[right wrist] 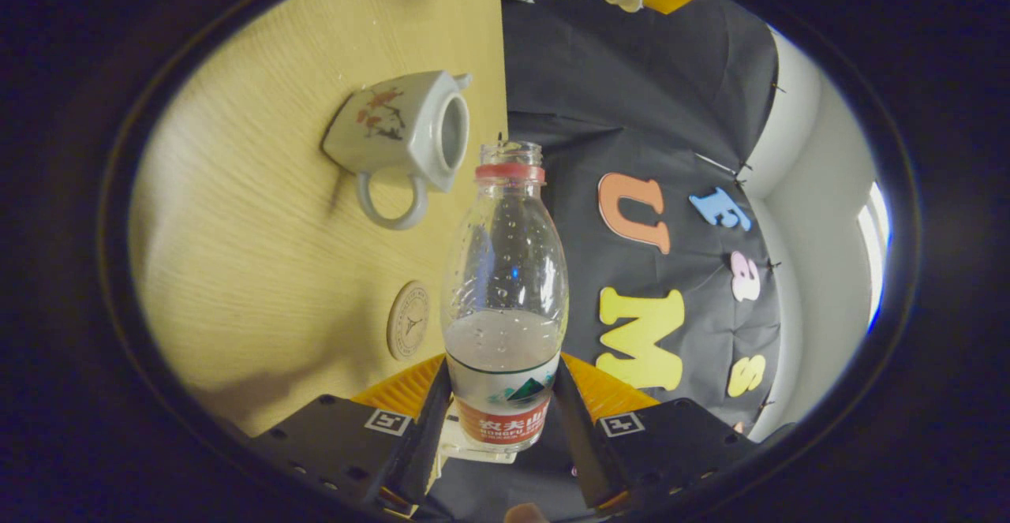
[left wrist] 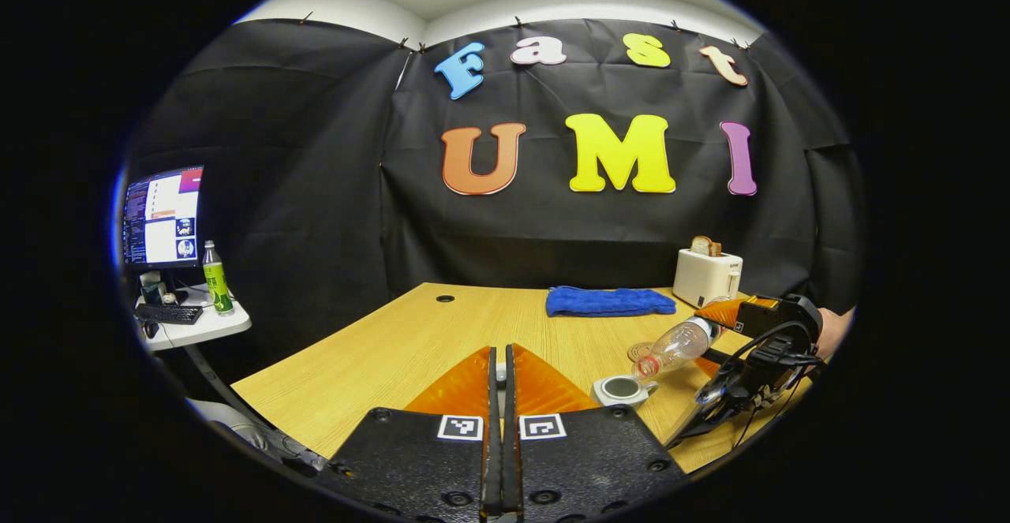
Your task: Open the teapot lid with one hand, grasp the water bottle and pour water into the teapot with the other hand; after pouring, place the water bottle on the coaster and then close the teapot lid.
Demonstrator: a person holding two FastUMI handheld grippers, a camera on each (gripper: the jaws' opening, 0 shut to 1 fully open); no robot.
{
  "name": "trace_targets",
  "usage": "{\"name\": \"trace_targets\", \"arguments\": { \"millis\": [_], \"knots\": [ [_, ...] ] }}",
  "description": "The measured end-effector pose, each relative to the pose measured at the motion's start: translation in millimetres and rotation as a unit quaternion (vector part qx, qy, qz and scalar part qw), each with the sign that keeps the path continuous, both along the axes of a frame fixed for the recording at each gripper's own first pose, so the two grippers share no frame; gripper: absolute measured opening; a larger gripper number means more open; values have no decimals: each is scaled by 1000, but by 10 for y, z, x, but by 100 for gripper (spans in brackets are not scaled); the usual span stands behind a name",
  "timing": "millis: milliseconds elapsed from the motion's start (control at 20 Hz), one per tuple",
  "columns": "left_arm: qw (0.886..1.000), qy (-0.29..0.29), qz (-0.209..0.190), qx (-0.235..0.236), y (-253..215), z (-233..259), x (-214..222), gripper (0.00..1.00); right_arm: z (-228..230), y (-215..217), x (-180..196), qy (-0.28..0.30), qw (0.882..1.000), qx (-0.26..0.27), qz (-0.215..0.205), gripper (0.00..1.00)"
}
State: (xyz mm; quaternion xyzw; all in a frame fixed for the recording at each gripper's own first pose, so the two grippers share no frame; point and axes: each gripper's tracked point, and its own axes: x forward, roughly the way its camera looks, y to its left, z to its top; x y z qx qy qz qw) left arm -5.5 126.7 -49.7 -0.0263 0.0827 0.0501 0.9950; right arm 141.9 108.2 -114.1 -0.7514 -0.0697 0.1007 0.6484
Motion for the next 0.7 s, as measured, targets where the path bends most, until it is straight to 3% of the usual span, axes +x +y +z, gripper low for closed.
{"name": "trace_targets", "arguments": {
  "millis": [700],
  "knots": [
    [1000,-3,10,1,140,39,-44,3,132,60,79,-40,995,-87,14,71]
  ]
}}
